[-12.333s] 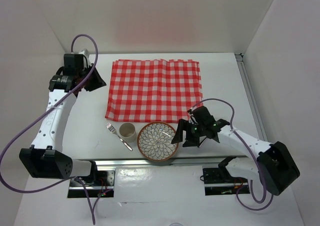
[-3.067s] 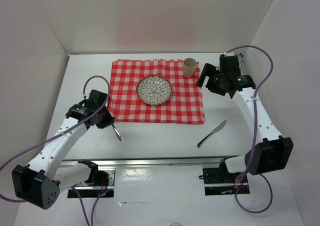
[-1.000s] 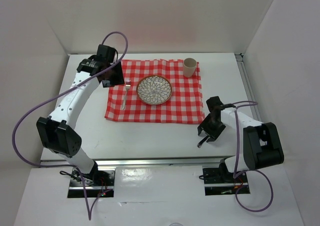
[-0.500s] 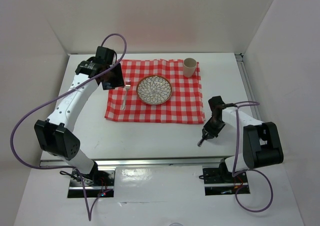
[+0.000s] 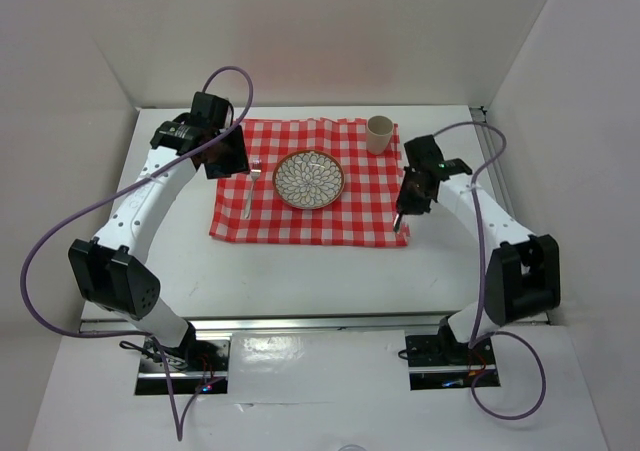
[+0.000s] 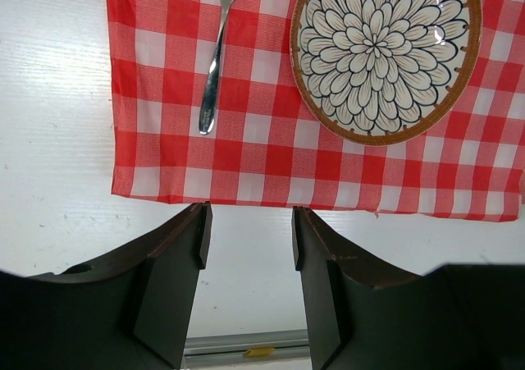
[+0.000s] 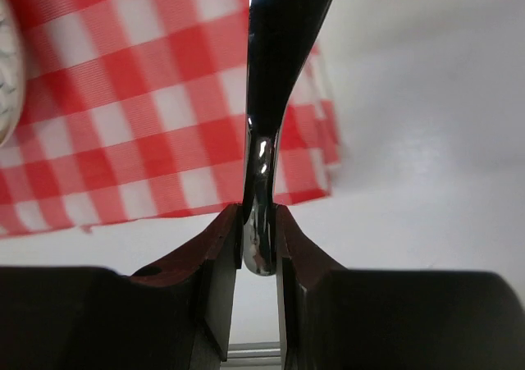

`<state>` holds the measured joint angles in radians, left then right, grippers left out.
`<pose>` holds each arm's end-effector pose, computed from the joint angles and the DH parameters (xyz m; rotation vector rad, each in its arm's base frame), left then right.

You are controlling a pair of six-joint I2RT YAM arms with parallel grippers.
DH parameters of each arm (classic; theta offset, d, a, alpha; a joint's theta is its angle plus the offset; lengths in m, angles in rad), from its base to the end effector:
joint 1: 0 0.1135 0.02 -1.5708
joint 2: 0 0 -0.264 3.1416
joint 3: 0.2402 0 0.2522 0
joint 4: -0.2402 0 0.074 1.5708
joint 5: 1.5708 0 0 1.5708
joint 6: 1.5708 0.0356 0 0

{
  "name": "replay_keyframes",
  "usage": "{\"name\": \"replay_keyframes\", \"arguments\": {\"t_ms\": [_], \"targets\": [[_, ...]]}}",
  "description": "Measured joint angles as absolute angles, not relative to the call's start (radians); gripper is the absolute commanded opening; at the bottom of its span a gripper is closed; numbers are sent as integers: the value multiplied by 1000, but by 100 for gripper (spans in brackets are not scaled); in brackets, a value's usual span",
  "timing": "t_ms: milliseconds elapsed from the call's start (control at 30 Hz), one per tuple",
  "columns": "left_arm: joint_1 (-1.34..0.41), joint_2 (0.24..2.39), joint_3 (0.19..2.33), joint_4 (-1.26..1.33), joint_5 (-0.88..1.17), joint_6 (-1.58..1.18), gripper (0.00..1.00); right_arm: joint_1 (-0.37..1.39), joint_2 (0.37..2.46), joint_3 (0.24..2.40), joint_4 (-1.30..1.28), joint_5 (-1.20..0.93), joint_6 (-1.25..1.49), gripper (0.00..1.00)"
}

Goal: Set the dinner table for one person

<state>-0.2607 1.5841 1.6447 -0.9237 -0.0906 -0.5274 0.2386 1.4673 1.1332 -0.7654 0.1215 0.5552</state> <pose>0.3250 -0.0834 0.3690 -0.3655 2.4167 -0.2443 0.2862 0.0652 0.2550 0.4576 2.6200 0.0976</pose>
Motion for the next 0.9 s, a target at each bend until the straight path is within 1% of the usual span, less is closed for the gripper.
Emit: {"name": "replay_keyframes", "arguments": {"t_ms": [33,200,467,633,900], "targets": [[-261,1584,1645,-923,-90,-527,61,254,1497,1174,-770,100,520,7],[-261,1576,1645,-922,-84,-527,61,300,1678,1330,-757,-14,398,7],[-261,1565,1645,-925,-81,-529,61,311,1881,1391,-749,-65,329,7],[-261,1548,1645,-936,-104,-527,61,311,1949,1445,-732,-61,308,7],[-260,1515,1613,-947,-125,-525,61,310,1982,1452,-695,-41,298,7]]}}
